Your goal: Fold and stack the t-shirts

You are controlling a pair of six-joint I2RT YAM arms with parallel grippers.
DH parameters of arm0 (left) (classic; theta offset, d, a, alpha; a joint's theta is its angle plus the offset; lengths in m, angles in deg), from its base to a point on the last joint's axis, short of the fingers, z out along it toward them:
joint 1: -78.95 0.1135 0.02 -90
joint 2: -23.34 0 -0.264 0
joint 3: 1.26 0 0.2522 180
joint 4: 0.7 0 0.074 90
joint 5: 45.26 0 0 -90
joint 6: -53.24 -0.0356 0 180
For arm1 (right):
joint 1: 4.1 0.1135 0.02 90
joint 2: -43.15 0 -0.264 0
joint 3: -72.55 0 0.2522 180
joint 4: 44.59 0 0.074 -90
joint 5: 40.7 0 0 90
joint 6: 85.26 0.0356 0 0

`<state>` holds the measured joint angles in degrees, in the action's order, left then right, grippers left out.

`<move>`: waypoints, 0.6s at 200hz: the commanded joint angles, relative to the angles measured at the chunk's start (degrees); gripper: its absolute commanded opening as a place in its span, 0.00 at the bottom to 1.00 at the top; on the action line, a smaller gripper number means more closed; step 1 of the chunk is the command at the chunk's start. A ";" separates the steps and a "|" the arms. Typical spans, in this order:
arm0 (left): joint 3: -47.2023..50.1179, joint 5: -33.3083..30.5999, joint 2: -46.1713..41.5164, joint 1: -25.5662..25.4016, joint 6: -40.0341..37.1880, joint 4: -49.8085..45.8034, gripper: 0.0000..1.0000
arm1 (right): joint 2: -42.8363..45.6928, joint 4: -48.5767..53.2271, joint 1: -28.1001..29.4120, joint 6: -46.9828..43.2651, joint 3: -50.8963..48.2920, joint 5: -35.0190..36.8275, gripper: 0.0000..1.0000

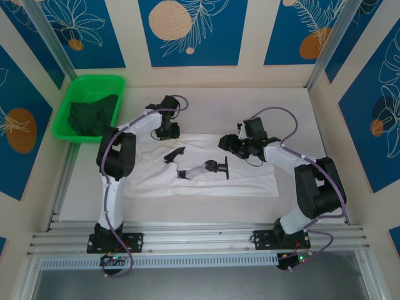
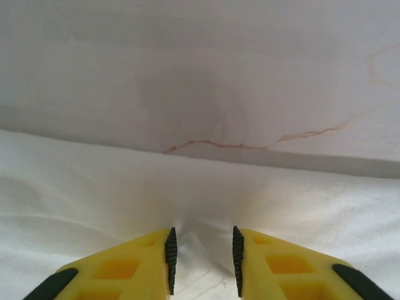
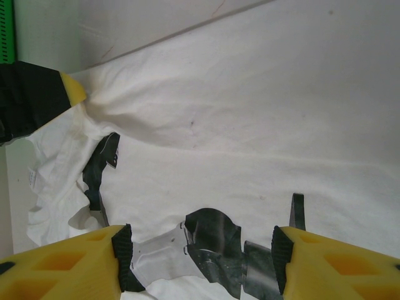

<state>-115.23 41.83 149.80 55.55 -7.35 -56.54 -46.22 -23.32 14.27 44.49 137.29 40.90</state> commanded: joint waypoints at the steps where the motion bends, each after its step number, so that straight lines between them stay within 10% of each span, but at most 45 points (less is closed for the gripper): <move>1: -1.58 -1.39 0.56 -0.68 0.61 -1.61 0.25 | 0.08 0.48 -0.05 -1.25 1.49 -0.53 0.62; 120: 12.09 -14.59 -10.75 -6.08 10.83 4.21 0.02 | 0.42 0.81 0.07 -1.42 1.49 -0.30 0.61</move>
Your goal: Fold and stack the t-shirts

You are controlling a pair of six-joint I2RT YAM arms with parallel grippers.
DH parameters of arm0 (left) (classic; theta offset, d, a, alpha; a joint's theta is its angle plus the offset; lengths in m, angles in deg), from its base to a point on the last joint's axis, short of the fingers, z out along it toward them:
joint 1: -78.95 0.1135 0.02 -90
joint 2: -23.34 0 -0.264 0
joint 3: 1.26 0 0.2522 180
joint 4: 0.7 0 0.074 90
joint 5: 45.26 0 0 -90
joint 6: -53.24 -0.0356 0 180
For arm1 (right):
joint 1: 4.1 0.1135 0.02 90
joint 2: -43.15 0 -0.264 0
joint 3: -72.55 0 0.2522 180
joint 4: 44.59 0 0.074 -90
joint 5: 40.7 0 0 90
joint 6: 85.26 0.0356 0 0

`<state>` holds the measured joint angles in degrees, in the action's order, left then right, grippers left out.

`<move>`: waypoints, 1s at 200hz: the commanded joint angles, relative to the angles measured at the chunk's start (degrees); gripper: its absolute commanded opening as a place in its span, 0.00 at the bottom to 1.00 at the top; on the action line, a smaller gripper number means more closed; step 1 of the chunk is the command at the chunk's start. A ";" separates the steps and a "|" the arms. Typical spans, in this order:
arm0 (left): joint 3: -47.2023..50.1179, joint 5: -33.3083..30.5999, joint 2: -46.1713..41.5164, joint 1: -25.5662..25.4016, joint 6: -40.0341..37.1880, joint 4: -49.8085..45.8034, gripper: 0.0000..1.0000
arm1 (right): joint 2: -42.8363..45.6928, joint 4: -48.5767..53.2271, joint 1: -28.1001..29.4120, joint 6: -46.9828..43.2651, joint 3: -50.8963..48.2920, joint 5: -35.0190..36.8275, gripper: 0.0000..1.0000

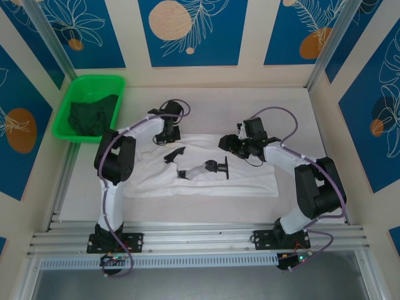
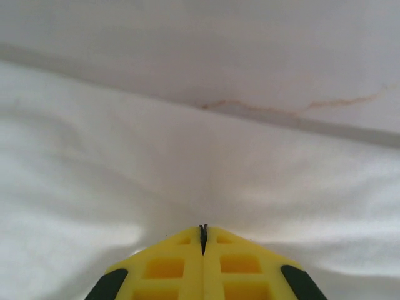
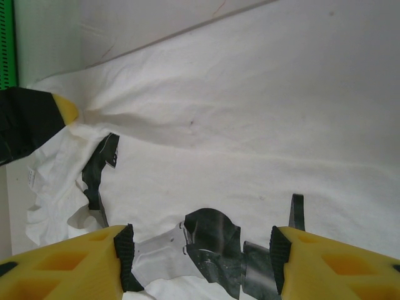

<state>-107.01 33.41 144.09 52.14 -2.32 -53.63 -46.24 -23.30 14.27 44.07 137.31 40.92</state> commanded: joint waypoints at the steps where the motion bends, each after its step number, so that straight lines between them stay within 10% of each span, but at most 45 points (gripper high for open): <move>1: 4.11 -6.39 -5.28 -2.83 6.12 1.39 0.02 | 0.44 0.81 0.08 -1.01 1.51 -0.32 0.61; 69: 22.47 -15.98 -18.91 -15.19 18.97 12.01 0.29 | -0.53 1.00 0.08 -0.92 1.86 -0.32 0.61; 113: 23.39 -20.36 -28.51 -13.33 15.17 8.25 0.54 | -1.27 0.83 0.10 -0.58 1.99 -0.57 0.61; 156: 22.14 0.06 -28.15 -0.01 10.17 8.07 0.74 | -1.85 1.35 0.17 -0.77 2.43 -0.56 0.61; 200: 24.90 16.03 -24.89 4.04 13.53 13.41 0.74 | -2.37 1.65 0.27 -0.94 2.80 -0.67 0.61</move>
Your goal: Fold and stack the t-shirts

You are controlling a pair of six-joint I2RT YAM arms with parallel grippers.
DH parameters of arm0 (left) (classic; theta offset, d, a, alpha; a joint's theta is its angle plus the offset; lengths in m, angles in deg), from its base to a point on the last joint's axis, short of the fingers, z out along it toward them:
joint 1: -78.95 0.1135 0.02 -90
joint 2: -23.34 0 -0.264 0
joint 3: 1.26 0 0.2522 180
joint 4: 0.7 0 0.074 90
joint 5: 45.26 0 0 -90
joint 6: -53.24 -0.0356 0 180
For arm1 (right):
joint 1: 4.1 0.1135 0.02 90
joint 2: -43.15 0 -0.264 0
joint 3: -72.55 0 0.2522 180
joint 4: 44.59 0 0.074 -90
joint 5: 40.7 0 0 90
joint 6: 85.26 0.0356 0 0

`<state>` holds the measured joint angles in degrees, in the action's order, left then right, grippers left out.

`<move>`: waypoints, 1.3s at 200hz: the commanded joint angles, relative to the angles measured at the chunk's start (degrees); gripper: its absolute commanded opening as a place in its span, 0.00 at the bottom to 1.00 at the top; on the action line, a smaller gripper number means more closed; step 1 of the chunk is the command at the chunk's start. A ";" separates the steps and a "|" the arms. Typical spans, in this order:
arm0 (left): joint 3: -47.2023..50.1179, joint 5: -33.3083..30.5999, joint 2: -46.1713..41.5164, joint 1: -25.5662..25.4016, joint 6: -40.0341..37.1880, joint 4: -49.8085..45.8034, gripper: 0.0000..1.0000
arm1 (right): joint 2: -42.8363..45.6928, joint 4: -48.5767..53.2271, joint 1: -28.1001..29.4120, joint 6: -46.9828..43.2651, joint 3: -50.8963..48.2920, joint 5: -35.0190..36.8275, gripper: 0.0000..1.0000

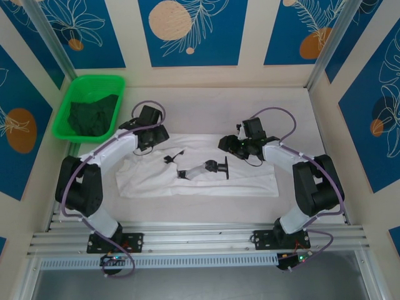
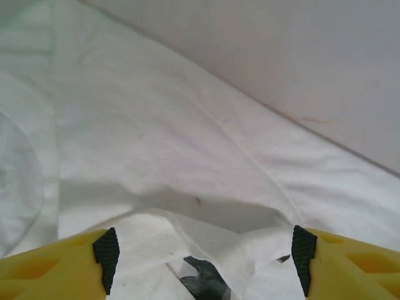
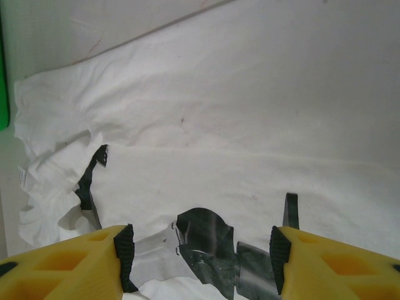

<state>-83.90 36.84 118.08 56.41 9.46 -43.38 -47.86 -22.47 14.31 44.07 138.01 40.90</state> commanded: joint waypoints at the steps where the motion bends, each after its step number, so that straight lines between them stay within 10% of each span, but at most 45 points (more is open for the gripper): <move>1: 1.94 12.84 1.14 -0.22 1.89 3.34 0.73 | -0.75 0.85 0.26 -0.93 2.09 -0.65 0.61; 126: 11.73 20.17 4.76 -0.31 18.74 18.12 0.47 | -0.82 1.34 0.55 -1.19 2.44 -0.56 0.61; 203: 13.00 19.71 4.56 -0.73 20.66 21.18 0.06 | -0.67 1.51 0.66 -1.36 2.62 -0.65 0.61; 260: 16.20 20.38 2.68 -4.30 30.05 24.28 0.03 | -1.00 1.70 0.75 -1.28 2.79 -0.56 0.61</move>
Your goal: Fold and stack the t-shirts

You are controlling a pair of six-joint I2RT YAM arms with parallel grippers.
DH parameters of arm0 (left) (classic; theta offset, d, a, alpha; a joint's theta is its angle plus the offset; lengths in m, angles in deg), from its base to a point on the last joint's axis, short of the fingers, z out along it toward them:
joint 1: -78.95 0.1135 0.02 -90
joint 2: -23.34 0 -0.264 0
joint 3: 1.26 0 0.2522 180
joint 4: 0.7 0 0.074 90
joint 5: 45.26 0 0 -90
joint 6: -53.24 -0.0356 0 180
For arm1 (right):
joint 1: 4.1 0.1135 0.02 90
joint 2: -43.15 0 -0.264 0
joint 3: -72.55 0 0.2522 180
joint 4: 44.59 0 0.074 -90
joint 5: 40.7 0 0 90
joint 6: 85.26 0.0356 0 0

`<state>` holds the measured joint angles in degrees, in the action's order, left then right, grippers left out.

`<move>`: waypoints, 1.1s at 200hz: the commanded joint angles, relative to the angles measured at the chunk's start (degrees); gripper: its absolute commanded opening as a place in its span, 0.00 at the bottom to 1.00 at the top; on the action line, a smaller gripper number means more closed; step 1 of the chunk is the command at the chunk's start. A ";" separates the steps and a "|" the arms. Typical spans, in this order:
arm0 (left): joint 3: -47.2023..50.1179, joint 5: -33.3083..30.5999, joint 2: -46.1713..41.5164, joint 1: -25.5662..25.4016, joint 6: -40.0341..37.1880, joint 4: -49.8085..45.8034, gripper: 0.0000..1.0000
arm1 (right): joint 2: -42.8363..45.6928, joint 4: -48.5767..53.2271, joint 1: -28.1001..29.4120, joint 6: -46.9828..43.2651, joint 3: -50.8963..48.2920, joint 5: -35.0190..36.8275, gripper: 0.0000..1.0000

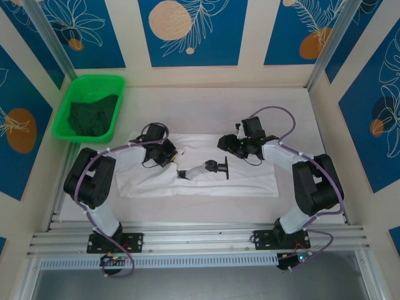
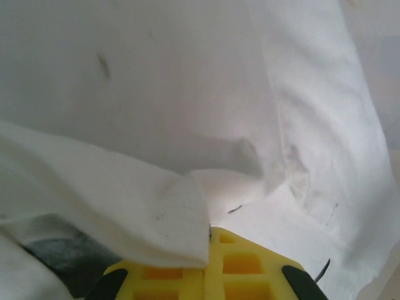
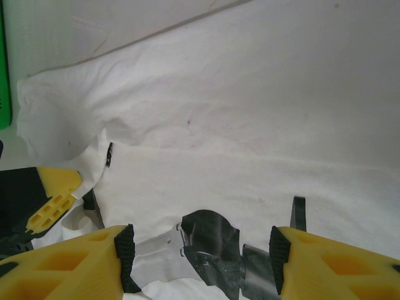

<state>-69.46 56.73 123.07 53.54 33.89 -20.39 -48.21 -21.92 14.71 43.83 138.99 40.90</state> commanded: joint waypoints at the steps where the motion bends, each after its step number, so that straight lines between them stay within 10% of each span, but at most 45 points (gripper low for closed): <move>1: 1.86 0.40 -2.36 -1.50 5.76 1.28 0.03 | -0.66 1.18 0.35 -1.04 1.81 -0.56 0.61; 37: 5.62 -1.47 -5.34 -4.26 11.95 2.86 0.05 | -1.02 1.33 0.48 -1.01 2.08 -0.68 0.61; 119: 5.49 -8.95 -18.10 -7.65 8.85 -6.95 0.73 | -2.27 1.72 0.80 -1.10 2.77 -0.74 0.60; 220: -9.54 -11.20 -7.74 12.32 -25.63 -17.31 0.39 | -3.90 9.61 -10.72 3.46 5.90 7.45 0.50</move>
<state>-76.84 47.86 109.36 64.36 16.41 -35.95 -50.15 -15.98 9.31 44.71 142.16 45.42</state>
